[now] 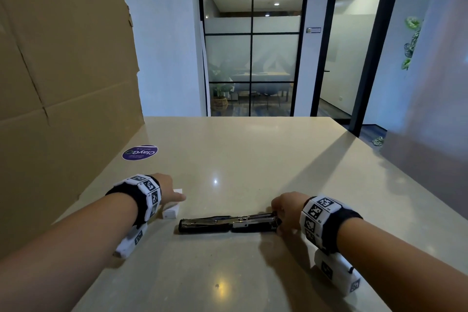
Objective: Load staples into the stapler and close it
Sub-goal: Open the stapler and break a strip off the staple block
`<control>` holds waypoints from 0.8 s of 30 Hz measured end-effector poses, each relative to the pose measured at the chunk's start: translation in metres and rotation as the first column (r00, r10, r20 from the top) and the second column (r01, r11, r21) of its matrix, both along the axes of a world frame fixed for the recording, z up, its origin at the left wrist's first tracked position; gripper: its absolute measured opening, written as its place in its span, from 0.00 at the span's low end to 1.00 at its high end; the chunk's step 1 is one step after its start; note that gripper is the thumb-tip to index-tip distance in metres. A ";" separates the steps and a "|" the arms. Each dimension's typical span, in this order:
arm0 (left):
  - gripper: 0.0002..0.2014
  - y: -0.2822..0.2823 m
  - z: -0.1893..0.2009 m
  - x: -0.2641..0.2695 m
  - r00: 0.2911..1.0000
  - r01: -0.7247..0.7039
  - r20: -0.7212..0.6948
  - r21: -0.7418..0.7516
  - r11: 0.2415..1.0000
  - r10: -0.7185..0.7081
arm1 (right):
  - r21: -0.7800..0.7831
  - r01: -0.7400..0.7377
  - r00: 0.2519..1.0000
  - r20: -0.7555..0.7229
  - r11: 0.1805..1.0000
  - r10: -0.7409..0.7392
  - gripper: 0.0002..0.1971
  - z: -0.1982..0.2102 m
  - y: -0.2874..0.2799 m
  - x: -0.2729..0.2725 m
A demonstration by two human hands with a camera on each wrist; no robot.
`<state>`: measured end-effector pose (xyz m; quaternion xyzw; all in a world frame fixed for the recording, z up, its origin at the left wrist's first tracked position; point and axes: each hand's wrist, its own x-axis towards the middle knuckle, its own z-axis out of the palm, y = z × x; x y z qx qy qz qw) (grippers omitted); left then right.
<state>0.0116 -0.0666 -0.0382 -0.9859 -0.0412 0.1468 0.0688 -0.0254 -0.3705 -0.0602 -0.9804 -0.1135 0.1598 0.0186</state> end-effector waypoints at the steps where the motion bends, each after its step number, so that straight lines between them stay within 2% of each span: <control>1: 0.26 -0.002 -0.004 0.003 1.000 -0.004 -0.004 -0.011 1.000 0.004 | 0.001 -0.003 1.000 0.001 1.000 0.003 0.20 0.000 0.000 0.000; 6: 0.18 -0.033 -0.005 0.012 0.996 0.083 -0.040 0.020 0.996 -0.082 | -0.021 -0.023 1.000 0.013 1.000 0.024 0.18 -0.001 0.000 0.001; 11: 0.25 -0.080 0.001 0.018 0.965 0.254 -0.082 0.055 0.966 -0.249 | -0.025 -0.022 0.999 -0.032 0.999 0.022 0.19 -0.001 -0.003 0.003; 18: 0.22 -0.110 0.005 0.021 0.909 0.412 0.005 -0.171 0.895 -0.418 | 0.135 0.083 0.996 -0.038 0.987 -0.078 0.18 0.008 -0.008 0.001; 21: 0.19 -0.113 0.006 0.019 0.895 0.440 0.029 -0.233 0.867 -0.446 | 0.125 0.072 0.995 -0.074 0.990 -0.063 0.17 0.010 -0.008 0.003; 24: 0.16 -0.114 0.011 0.018 0.879 0.469 0.032 -0.228 0.853 -0.475 | 0.045 0.001 0.995 -0.098 0.999 0.004 0.17 0.013 -0.006 0.002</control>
